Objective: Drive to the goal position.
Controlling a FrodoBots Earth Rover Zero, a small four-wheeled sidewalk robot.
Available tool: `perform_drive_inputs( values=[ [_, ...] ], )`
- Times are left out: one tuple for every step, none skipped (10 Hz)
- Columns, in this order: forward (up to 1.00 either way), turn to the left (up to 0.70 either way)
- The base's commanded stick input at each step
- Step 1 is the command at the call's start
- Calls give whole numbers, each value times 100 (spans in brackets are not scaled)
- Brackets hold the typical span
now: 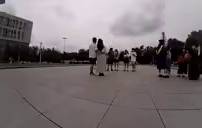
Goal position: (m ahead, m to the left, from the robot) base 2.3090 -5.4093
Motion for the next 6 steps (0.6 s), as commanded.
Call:
perform_drive_inputs(
  values=[
    [0, -60],
    [0, -60],
    [0, -60],
    [0, -60],
    [0, -60],
    [0, -60]
  ],
)
